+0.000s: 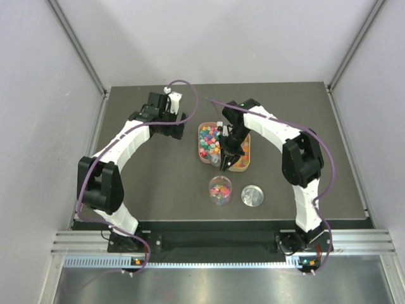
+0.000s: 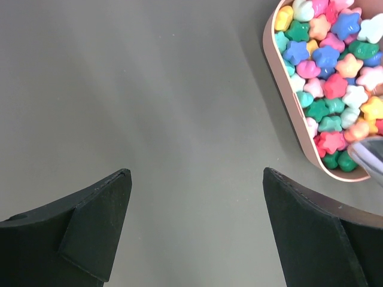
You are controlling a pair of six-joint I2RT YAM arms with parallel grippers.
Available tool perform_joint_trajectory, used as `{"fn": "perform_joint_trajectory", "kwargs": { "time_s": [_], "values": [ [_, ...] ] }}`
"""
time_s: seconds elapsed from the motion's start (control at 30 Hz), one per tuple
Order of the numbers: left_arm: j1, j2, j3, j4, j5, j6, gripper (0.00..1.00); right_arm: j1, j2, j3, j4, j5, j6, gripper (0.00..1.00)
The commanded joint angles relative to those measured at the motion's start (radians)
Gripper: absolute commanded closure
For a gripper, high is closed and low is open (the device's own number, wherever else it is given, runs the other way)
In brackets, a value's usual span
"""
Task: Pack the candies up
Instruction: Scoop the fake candies from the storage box.
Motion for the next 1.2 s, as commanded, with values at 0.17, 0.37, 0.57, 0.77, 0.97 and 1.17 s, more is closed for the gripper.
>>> {"fn": "perform_joint_trajectory", "kwargs": {
  "time_s": [0.17, 0.37, 0.57, 0.77, 0.97, 1.17],
  "values": [
    [-0.001, -0.047, -0.032, 0.081, 0.047, -0.009, 0.04, -0.003, 0.082, 0.116, -0.013, 0.038, 0.003, 1.0],
    [0.002, 0.106, 0.06, 0.207, 0.084, 0.031, 0.03, -0.003, 0.082, 0.127, -0.008, 0.07, 0.004, 1.0],
    [0.003, 0.293, 0.236, 0.278, 0.22, 0.021, 0.03, 0.0, 0.098, 0.148, -0.016, 0.119, -0.007, 1.0],
    [0.003, 0.471, 0.427, 0.246, 0.349, -0.058, 0.06, -0.001, 0.118, 0.181, -0.011, 0.121, -0.013, 1.0],
    [0.003, 0.561, 0.481, 0.249, 0.458, -0.07, 0.16, 0.0, 0.126, 0.181, -0.005, 0.155, -0.014, 1.0],
    [0.002, 0.62, 0.502, 0.244, 0.55, -0.119, 0.25, 0.005, 0.14, 0.208, -0.01, 0.178, -0.014, 1.0]
  ]
}}
